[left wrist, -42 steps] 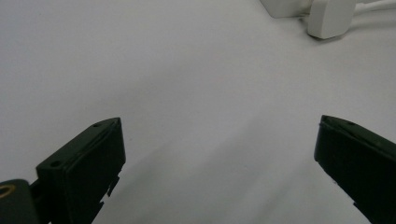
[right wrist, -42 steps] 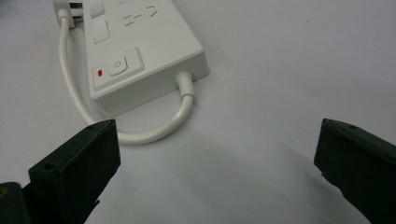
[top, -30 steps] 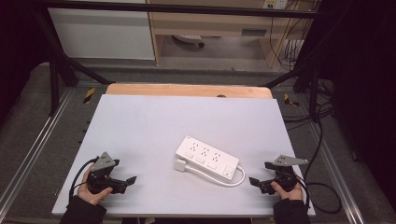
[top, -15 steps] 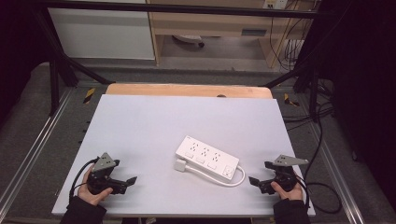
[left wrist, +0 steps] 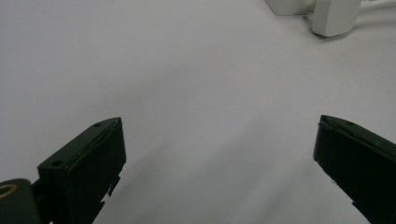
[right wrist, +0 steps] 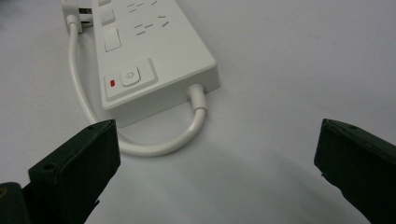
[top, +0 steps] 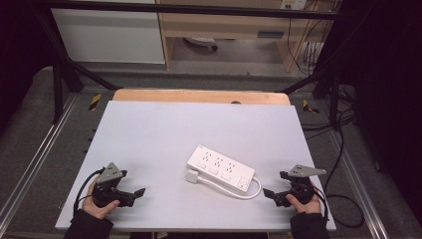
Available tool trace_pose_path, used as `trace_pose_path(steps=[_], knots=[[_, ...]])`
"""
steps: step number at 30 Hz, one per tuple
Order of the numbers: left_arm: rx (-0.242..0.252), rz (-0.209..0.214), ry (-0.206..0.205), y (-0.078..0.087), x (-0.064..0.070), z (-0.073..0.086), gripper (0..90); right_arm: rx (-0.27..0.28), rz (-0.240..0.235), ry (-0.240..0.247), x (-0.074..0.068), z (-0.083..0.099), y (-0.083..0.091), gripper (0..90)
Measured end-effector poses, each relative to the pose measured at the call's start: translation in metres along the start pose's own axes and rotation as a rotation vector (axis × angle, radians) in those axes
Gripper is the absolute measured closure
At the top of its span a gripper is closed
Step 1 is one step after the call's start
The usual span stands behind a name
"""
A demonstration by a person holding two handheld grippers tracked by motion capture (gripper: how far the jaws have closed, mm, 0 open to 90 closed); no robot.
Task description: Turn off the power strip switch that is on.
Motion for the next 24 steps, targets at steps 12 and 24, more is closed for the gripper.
trace_pose_path(steps=[12, 24], knots=[[0.001, -0.003, -0.001, 0.000, 0.000, -0.001, 2.2, -0.008, 0.006, 0.023, -0.008, -0.007, -0.003, 0.8], [0.000, -0.002, -0.002, -0.001, 0.001, -0.001, 2.2, 0.019, 0.015, 0.021, -0.016, -0.017, -0.003, 0.8]])
Point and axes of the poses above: each handheld gripper's, and its own axes: y roughly backward along the jaws, z roughly out of its underside, x roughly to its right, the point moved 6 cm from there along -y, roughly forward along the jaws, and after that the axes turned 8 degrees about -x, right-handed, at the moved point
